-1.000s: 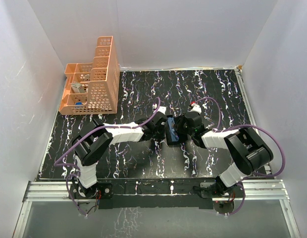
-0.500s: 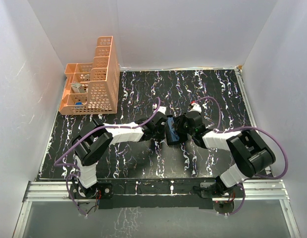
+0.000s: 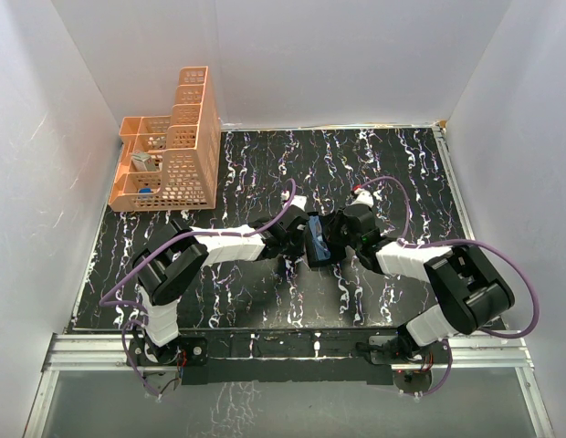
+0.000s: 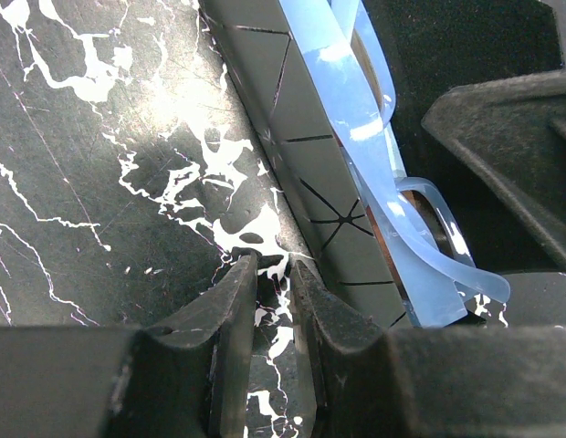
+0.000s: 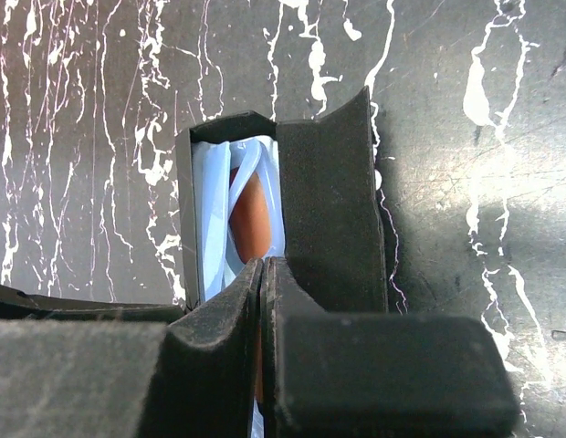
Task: Organize the sunglasses
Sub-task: Place the sunglasses in the sunglasses case.
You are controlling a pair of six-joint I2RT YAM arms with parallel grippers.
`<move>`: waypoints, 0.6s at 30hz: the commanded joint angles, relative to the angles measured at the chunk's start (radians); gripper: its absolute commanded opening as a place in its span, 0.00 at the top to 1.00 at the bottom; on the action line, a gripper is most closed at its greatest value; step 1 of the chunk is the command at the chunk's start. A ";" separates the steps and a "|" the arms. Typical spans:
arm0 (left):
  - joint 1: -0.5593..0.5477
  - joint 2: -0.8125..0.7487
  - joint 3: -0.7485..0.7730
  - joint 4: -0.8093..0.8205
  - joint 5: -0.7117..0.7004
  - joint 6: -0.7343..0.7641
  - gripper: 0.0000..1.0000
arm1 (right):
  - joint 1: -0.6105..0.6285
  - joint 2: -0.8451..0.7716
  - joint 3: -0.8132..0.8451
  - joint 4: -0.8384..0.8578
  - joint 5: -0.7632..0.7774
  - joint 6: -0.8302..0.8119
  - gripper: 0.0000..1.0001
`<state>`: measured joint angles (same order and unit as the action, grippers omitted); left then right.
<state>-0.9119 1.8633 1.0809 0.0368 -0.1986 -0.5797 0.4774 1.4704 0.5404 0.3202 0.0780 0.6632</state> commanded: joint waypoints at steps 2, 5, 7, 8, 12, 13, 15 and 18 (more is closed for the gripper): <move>-0.001 -0.013 0.014 -0.009 -0.003 0.001 0.79 | 0.002 0.024 -0.006 0.073 -0.038 0.013 1.00; 0.000 -0.007 0.017 -0.007 -0.003 0.002 0.79 | 0.012 0.028 -0.005 0.075 -0.039 0.016 1.00; 0.001 -0.006 0.019 -0.006 -0.004 0.002 0.79 | 0.023 0.031 -0.006 0.078 -0.041 0.017 1.00; 0.001 -0.005 0.019 -0.006 -0.004 0.002 0.79 | 0.026 0.032 -0.006 0.077 -0.040 0.018 1.00; 0.001 -0.003 0.023 -0.003 -0.002 0.002 0.79 | 0.039 0.045 -0.010 0.080 -0.040 0.026 1.00; 0.001 -0.003 0.022 -0.002 -0.001 0.003 0.79 | 0.043 0.048 -0.011 0.083 -0.043 0.028 1.00; 0.000 -0.001 0.022 -0.002 -0.001 0.002 0.79 | 0.051 0.055 -0.013 0.085 -0.037 0.033 1.00; 0.001 0.001 0.021 0.002 0.003 0.001 0.79 | 0.060 0.061 -0.013 0.089 -0.032 0.037 1.00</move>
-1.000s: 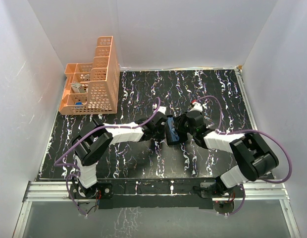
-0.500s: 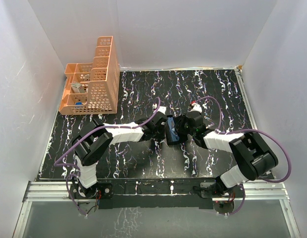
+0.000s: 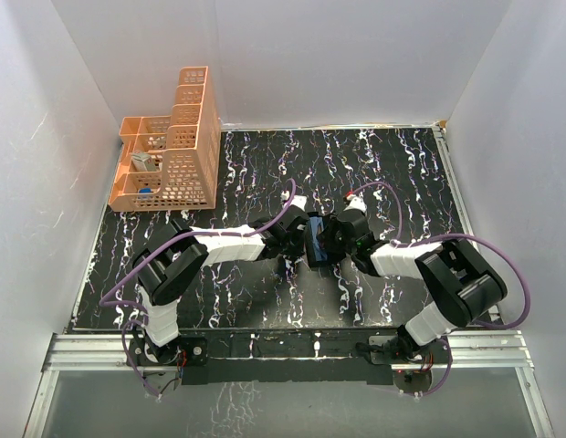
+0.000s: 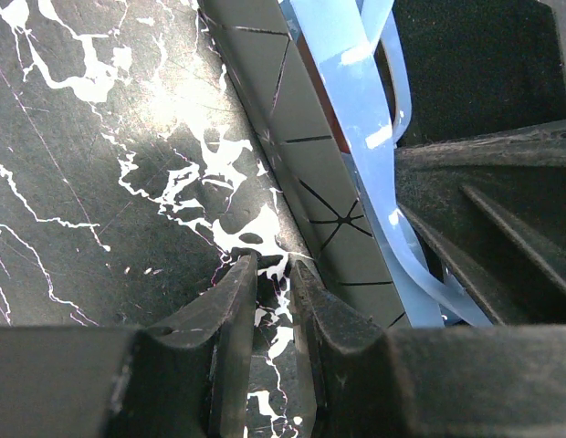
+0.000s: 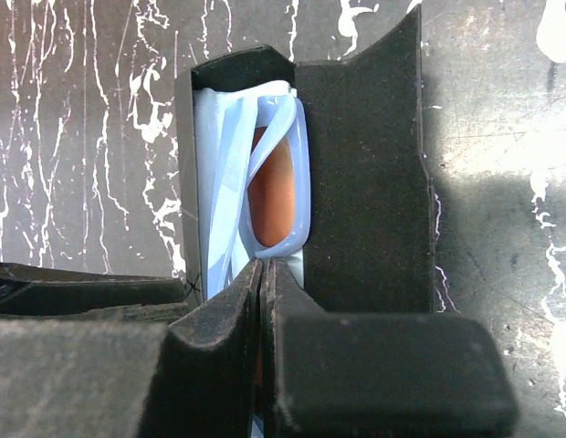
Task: Organize the sunglasses
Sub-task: Place the sunglasses in the sunglasses case.
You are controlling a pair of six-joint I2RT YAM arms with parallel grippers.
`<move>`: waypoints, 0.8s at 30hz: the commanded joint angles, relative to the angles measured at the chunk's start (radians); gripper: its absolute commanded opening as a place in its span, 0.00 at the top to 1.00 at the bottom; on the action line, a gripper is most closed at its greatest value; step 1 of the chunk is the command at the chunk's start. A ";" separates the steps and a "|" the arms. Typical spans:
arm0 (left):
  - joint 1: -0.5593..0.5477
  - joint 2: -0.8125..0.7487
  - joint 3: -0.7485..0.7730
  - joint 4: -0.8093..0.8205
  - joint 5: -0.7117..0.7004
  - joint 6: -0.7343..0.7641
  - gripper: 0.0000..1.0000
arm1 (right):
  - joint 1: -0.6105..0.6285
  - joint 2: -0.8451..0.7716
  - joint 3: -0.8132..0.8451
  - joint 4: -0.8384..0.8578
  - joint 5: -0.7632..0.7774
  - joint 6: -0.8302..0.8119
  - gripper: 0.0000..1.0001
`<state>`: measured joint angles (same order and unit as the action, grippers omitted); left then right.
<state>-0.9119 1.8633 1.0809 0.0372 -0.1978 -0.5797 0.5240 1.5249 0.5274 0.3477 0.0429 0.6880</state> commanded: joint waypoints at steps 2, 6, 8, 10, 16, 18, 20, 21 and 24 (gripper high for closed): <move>0.001 0.001 0.020 0.001 0.003 0.001 0.79 | 0.017 0.011 0.000 0.065 0.004 0.013 1.00; -0.001 0.001 0.020 0.003 0.004 0.001 0.79 | 0.028 0.017 -0.001 0.072 0.003 0.016 1.00; 0.001 0.002 0.020 0.003 0.005 0.001 0.79 | 0.033 0.019 0.001 0.075 0.006 0.016 1.00; 0.000 0.001 0.021 0.002 0.005 0.000 0.79 | 0.037 0.023 0.004 0.081 0.006 0.015 1.00; 0.000 0.001 0.017 0.003 0.008 -0.002 0.79 | 0.040 0.041 0.019 0.081 0.018 0.015 1.00; 0.000 -0.003 0.017 0.000 0.006 -0.001 0.79 | 0.041 0.035 0.020 0.069 0.032 0.011 1.00; 0.000 -0.008 0.014 -0.002 0.003 0.000 0.79 | 0.040 0.023 0.026 0.045 0.045 0.003 1.00; 0.000 -0.009 0.014 -0.002 0.002 0.001 0.79 | 0.040 0.014 0.025 0.037 0.049 0.000 1.00; 0.000 -0.010 0.012 -0.003 0.002 0.000 0.79 | 0.041 -0.023 0.022 0.015 0.073 -0.010 1.00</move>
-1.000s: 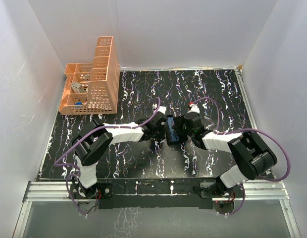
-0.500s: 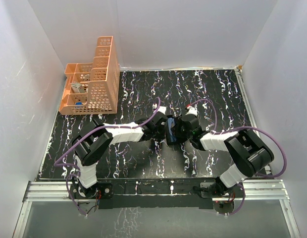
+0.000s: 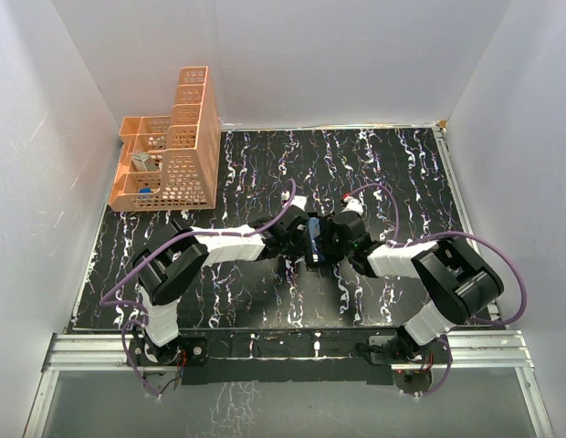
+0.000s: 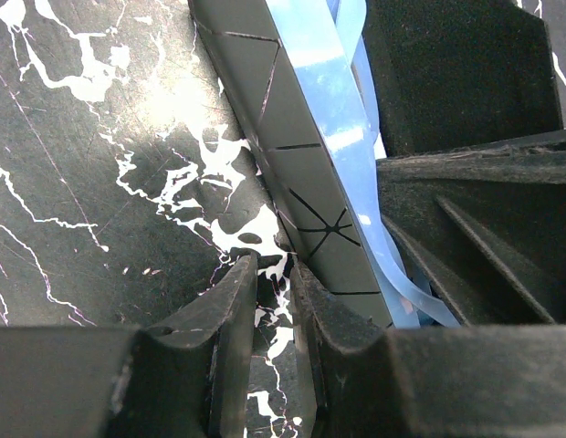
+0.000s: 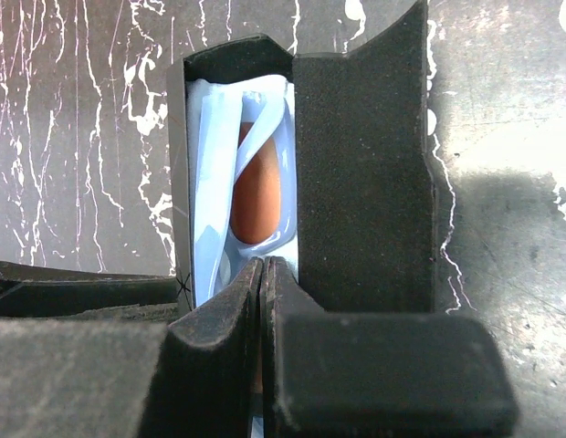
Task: Organize the sunglasses
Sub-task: Place the sunglasses in the sunglasses case, then close the sunglasses case at the center of the board.
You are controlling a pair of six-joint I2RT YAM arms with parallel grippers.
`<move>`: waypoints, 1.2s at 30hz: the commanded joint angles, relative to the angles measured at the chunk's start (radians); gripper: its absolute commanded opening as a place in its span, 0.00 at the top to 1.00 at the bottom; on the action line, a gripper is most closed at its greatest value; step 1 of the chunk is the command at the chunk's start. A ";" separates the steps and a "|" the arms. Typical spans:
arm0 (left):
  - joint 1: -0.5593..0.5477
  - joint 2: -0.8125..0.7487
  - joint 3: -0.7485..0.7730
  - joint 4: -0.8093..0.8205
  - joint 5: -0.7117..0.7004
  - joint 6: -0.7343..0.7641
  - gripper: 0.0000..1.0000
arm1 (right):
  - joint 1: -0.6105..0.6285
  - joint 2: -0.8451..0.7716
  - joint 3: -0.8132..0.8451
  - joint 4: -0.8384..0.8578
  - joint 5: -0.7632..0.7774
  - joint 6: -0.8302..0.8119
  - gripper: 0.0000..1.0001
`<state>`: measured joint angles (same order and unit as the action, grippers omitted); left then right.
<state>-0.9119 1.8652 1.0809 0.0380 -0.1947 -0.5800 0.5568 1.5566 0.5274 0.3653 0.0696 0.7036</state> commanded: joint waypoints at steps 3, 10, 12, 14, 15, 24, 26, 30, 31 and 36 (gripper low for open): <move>0.001 -0.011 0.011 0.001 0.002 0.001 0.79 | 0.008 -0.088 0.024 -0.027 0.073 -0.042 1.00; -0.001 -0.017 0.012 -0.004 -0.002 0.004 0.79 | 0.004 -0.139 0.009 -0.050 0.114 -0.054 1.00; 0.001 -0.018 0.011 -0.007 -0.003 0.004 0.79 | 0.004 -0.147 0.007 -0.055 0.126 -0.058 1.00; 0.000 -0.018 0.010 -0.008 -0.002 0.005 0.79 | 0.004 -0.156 0.012 -0.068 0.141 -0.063 1.00; 0.000 -0.018 0.011 -0.009 -0.002 0.006 0.79 | 0.004 -0.164 0.013 -0.076 0.153 -0.065 1.00; 0.000 -0.017 0.029 -0.016 -0.002 0.017 0.79 | -0.028 -0.278 0.023 -0.211 0.313 -0.099 1.00; 0.000 -0.016 0.032 -0.018 -0.002 0.019 0.79 | -0.030 -0.294 0.008 -0.214 0.322 -0.102 1.00; 0.000 -0.019 0.029 -0.020 -0.003 0.019 0.79 | -0.048 -0.294 -0.023 -0.188 0.312 -0.095 1.00; 0.000 -0.020 0.028 -0.021 -0.005 0.019 0.79 | -0.055 -0.278 -0.023 -0.188 0.303 -0.093 1.00; 0.001 -0.023 0.026 -0.024 -0.008 0.023 0.79 | -0.072 -0.195 -0.041 -0.128 0.236 -0.086 1.00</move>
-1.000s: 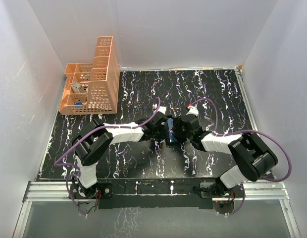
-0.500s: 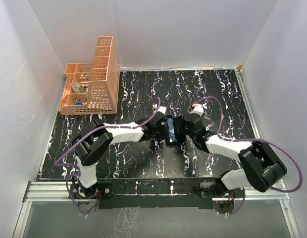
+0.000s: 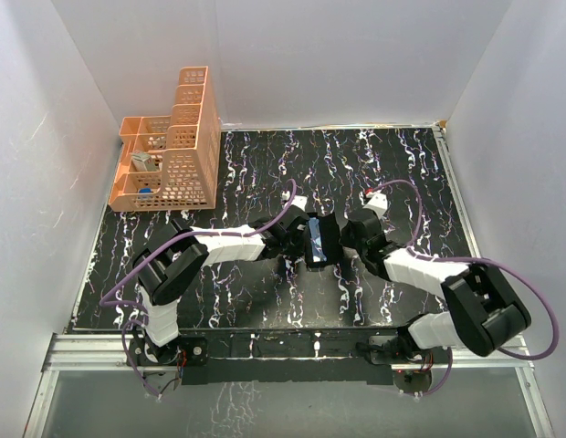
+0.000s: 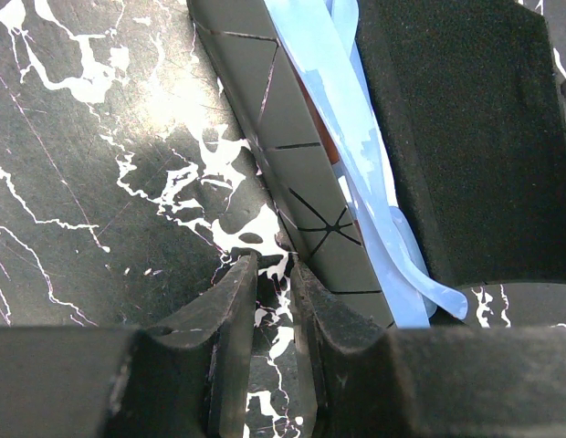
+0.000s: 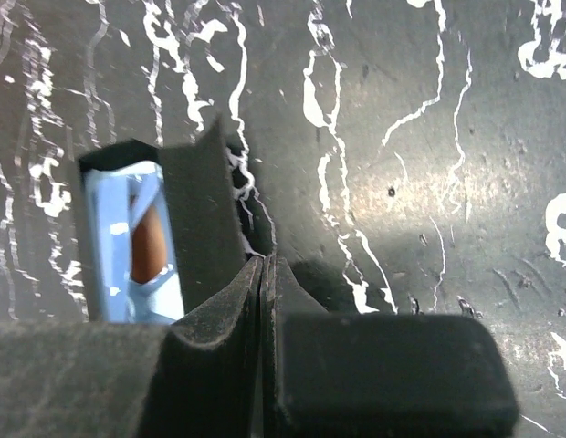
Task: Organize the sunglasses
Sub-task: Close the sunglasses case at the center of the board.
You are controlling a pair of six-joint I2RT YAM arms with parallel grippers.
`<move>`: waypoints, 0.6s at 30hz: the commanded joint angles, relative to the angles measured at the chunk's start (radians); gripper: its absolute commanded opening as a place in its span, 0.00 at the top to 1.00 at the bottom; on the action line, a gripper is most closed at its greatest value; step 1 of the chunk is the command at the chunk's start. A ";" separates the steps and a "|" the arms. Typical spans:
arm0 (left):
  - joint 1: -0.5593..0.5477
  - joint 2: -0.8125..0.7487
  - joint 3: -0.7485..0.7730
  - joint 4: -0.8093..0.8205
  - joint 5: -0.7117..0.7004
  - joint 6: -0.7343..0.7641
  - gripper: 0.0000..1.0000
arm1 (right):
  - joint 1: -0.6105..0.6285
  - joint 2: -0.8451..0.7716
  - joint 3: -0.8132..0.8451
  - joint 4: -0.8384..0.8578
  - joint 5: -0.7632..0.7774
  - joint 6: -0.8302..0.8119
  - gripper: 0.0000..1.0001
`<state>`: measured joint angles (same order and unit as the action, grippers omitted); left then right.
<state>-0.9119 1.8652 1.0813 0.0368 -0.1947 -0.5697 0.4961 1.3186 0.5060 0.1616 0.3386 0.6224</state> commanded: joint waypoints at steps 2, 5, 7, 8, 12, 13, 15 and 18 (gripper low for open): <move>0.000 -0.024 0.025 -0.023 -0.008 0.011 0.79 | -0.010 0.057 -0.028 0.102 -0.058 0.000 1.00; -0.001 -0.024 0.024 -0.022 -0.008 0.012 0.79 | -0.010 0.066 -0.026 0.110 -0.078 0.001 1.00; 0.001 -0.024 0.021 -0.020 -0.008 0.010 0.79 | -0.011 0.071 -0.024 0.115 -0.092 0.003 1.00; 0.000 -0.024 0.019 -0.019 -0.007 0.009 0.79 | -0.010 0.075 -0.026 0.121 -0.102 0.005 1.00; 0.001 -0.023 0.014 -0.012 -0.007 0.005 0.79 | -0.010 0.079 -0.044 0.164 -0.152 0.016 1.00; 0.000 -0.023 0.015 -0.012 -0.006 0.004 0.79 | -0.010 0.078 -0.047 0.177 -0.165 0.020 1.00; 0.001 -0.023 0.015 -0.011 -0.006 0.004 0.79 | -0.010 0.071 -0.055 0.194 -0.186 0.028 1.00; 0.001 -0.022 0.014 -0.009 -0.005 0.004 0.79 | -0.010 0.051 -0.063 0.210 -0.210 0.040 1.00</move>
<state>-0.9112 1.8652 1.0809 0.0319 -0.2031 -0.5678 0.4725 1.3933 0.4572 0.2752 0.2394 0.6308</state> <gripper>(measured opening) 0.213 0.006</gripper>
